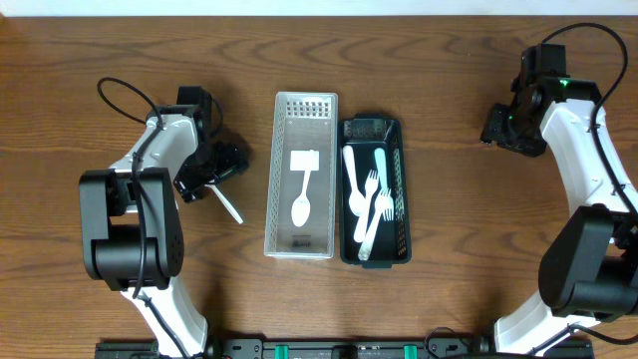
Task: Pack container
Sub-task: 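Move the left gripper back and grasp another white spoon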
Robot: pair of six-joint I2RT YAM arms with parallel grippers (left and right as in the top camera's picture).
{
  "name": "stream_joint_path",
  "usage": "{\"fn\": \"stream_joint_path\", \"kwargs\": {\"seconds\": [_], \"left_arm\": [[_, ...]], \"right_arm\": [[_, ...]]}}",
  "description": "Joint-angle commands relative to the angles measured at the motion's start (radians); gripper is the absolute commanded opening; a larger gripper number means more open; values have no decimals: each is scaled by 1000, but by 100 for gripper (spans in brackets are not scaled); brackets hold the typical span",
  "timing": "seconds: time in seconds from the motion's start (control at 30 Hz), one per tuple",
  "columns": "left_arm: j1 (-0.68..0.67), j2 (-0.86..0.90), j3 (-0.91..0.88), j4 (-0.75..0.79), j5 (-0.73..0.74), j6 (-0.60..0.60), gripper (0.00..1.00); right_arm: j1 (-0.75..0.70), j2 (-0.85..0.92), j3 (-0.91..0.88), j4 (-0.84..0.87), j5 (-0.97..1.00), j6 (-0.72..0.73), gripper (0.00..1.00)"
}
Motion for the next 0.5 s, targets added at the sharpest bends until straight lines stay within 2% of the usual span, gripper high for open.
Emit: {"fn": "stream_joint_path", "kwargs": {"seconds": [0.0, 0.03, 0.1, 0.17, 0.23, 0.33, 0.47], "left_arm": [[0, 44, -10, -10, 19, 7, 86], [1, 44, -10, -14, 19, 7, 78], [1, 44, -10, -21, 19, 7, 53], [1, 44, -10, -25, 19, 7, 39], [1, 44, -10, -27, 19, 7, 31], [1, 44, -10, -32, 19, 8, 27], [1, 44, -10, -32, 19, 8, 15]], "right_arm": [[-6, 3, -5, 0, 0, -10, 56], [-6, 3, -5, 0, 0, -10, 56], [-6, 3, -5, 0, 0, -10, 57], [-6, 3, -5, 0, 0, -10, 57], [-6, 3, -5, 0, 0, -10, 57], [-6, 3, -5, 0, 0, -10, 57], [-6, 3, -5, -1, 0, -10, 57]]}}
